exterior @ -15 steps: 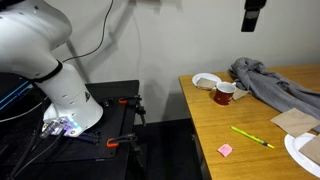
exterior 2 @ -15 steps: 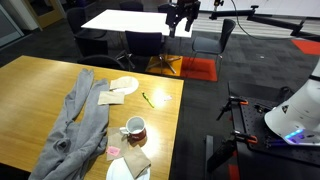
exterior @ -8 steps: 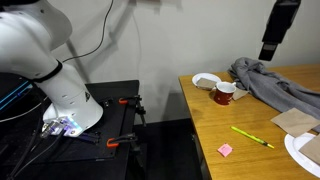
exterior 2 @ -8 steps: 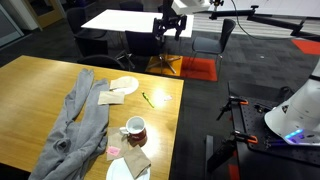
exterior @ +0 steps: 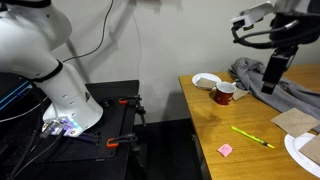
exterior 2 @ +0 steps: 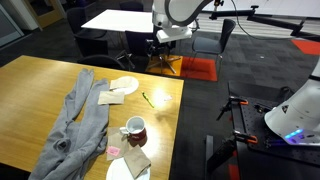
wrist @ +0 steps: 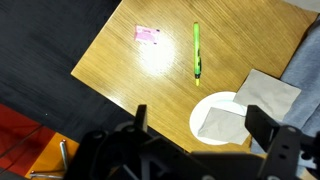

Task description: Pick the pen and put it in the cup

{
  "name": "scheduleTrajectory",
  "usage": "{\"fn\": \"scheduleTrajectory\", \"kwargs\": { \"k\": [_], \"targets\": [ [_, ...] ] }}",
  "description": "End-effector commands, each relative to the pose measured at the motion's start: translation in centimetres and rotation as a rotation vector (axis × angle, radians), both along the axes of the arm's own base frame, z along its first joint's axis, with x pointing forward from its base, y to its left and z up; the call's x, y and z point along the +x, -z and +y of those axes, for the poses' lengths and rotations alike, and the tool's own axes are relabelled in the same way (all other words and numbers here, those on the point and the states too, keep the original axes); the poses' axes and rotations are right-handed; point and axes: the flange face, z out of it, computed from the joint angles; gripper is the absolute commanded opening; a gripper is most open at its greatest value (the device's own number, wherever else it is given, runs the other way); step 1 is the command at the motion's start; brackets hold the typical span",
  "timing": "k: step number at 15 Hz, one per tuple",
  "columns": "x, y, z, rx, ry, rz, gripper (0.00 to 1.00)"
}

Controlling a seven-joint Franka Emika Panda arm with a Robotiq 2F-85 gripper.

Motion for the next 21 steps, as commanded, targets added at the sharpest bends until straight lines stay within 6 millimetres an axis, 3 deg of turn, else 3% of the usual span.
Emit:
{"fn": "scheduleTrajectory", "kwargs": {
  "k": [1,6,13,21],
  "targets": [
    [2.1,2.8,0.0,-0.037,0.024,-0.016,1.0],
    [4.0,7.8,-0.1,-0.078,-0.013,0.003,1.0],
    [6.4,13.2,1.7,-0.045,-0.125,0.004,1.0],
    [6.3,19.9,1.1,0.008,-0.131,0.041,1.0]
  ]
}}
